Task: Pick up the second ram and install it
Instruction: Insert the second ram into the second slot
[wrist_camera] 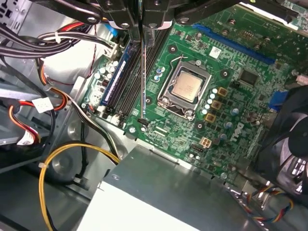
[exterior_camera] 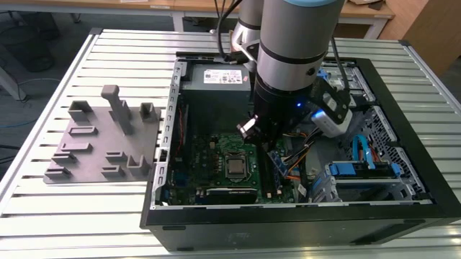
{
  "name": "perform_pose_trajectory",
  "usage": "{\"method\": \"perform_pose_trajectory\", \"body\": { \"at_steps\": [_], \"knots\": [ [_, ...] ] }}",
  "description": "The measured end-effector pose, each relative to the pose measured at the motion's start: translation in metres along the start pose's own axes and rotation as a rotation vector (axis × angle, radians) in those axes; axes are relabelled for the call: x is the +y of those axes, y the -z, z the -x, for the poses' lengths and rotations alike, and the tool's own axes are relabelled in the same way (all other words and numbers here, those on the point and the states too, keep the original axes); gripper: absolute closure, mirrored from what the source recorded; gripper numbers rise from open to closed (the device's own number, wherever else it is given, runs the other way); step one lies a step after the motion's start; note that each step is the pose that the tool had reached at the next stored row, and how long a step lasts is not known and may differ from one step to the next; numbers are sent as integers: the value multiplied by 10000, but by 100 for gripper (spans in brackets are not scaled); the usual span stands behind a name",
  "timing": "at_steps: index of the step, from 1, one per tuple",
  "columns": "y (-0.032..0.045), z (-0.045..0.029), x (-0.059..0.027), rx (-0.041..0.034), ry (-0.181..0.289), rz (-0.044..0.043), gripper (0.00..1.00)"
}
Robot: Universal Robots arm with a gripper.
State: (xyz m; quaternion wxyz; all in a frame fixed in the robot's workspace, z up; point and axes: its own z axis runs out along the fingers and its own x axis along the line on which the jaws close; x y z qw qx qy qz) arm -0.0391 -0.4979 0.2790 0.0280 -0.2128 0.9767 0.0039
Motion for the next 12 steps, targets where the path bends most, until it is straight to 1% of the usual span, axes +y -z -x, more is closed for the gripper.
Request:
{"method": "perform_pose_trajectory", "body": {
  "at_steps": [12],
  "knots": [
    [0,0,0,17,-785,-77,86]
  ]
}}
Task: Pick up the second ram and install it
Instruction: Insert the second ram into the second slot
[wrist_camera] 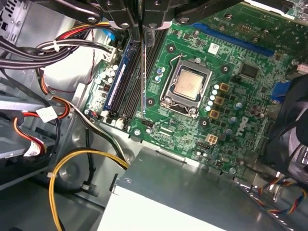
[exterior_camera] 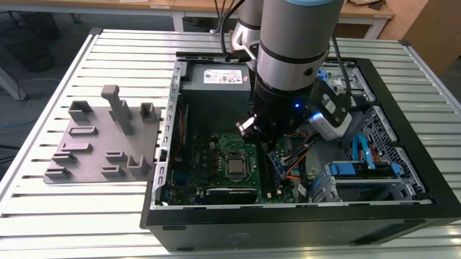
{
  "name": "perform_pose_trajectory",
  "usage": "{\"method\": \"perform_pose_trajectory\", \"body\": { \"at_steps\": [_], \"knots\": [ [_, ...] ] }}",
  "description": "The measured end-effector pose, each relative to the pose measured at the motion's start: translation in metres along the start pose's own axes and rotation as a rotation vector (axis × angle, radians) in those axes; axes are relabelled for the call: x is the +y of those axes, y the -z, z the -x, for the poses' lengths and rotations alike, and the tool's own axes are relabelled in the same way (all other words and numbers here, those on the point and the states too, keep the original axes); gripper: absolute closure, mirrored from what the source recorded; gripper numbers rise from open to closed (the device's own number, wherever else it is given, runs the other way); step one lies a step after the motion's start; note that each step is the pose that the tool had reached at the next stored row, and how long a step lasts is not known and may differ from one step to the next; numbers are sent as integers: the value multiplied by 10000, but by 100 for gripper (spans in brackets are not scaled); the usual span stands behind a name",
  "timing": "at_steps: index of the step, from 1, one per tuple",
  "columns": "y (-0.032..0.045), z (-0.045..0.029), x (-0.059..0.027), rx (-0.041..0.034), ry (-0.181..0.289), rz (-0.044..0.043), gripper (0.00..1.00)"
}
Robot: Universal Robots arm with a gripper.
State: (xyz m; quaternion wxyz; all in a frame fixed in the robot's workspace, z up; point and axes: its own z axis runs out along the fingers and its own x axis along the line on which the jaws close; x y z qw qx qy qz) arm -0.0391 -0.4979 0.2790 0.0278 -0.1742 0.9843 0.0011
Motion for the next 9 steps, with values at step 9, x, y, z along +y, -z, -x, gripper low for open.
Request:
{"method": "perform_pose_trajectory", "body": {
  "at_steps": [9],
  "knots": [
    [-1,0,0,20,-613,-75,86]
  ]
}}
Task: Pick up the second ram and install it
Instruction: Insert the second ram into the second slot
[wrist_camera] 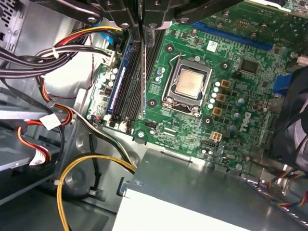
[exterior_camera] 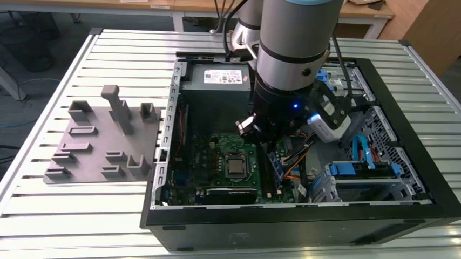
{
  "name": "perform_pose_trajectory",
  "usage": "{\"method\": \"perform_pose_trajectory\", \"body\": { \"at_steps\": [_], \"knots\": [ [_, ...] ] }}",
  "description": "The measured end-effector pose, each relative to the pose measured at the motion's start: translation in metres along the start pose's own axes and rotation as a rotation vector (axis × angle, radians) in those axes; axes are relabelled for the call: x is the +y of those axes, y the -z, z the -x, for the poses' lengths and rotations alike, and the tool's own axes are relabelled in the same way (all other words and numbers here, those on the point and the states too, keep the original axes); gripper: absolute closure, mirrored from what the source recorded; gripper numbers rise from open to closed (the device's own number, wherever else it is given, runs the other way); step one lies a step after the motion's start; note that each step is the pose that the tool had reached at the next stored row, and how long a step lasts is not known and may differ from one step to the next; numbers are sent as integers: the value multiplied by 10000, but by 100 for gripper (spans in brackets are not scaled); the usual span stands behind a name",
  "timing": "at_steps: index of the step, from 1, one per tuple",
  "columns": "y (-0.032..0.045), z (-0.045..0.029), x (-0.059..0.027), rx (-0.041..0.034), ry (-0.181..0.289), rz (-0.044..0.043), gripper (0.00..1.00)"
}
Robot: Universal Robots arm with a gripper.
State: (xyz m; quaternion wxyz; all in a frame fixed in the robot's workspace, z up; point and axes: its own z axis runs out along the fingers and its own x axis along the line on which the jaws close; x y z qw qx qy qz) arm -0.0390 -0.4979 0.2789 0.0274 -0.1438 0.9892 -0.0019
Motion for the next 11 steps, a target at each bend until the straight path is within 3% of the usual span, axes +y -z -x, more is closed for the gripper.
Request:
{"method": "perform_pose_trajectory", "body": {
  "at_steps": [11],
  "knots": [
    [0,0,0,23,-688,-87,86]
  ]
}}
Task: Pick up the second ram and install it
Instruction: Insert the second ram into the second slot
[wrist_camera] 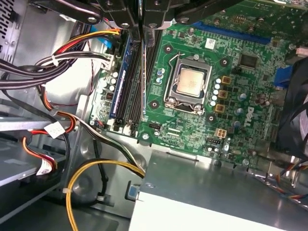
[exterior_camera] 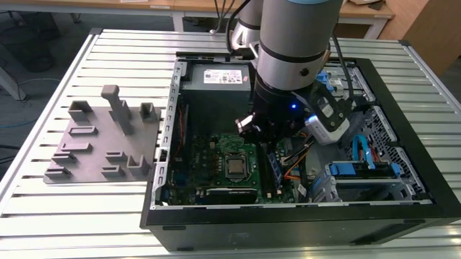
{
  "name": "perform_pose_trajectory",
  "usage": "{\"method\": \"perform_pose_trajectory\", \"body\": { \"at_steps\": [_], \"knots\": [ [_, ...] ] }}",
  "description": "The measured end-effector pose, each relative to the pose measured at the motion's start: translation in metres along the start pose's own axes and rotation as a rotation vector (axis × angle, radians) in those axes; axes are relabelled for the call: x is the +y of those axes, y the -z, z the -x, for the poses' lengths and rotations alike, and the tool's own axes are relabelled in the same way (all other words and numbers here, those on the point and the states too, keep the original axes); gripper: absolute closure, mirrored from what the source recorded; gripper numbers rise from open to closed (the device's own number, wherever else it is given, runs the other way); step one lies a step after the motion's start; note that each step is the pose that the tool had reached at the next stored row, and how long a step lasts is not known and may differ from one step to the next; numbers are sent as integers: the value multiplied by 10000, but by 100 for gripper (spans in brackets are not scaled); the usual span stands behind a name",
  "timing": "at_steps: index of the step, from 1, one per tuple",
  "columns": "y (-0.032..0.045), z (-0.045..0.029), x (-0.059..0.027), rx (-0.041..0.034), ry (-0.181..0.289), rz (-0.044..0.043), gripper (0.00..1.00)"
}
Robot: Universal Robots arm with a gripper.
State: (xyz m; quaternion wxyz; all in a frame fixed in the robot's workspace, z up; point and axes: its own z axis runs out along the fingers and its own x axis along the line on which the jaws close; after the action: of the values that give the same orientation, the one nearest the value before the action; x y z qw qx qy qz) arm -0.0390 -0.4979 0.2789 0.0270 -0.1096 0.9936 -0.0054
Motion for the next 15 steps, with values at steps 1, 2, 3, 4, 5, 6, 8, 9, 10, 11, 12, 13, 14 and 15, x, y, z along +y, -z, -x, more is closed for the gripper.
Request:
{"method": "perform_pose_trajectory", "body": {
  "at_steps": [1,2,3,4,5,6,8,9,10,11,12,13,14,15],
  "knots": [
    [0,0,0,2,-59,-7,86],
    [0,0,0,4,-119,-15,86],
    [0,0,0,6,-180,-23,86],
    [0,0,0,8,-240,-29,86],
    [0,0,0,9,-306,-36,86],
    [0,0,0,11,-368,-41,86],
    [0,0,0,14,-493,-53,86],
    [0,0,0,16,-554,-59,86],
    [0,0,0,17,-613,-66,86],
    [0,0,0,20,-672,-74,86],
    [0,0,0,22,-733,-82,86],
    [0,0,0,24,-788,-90,86],
    [0,0,0,26,-843,-98,86],
    [0,0,0,28,-897,-105,86]
  ]
}}
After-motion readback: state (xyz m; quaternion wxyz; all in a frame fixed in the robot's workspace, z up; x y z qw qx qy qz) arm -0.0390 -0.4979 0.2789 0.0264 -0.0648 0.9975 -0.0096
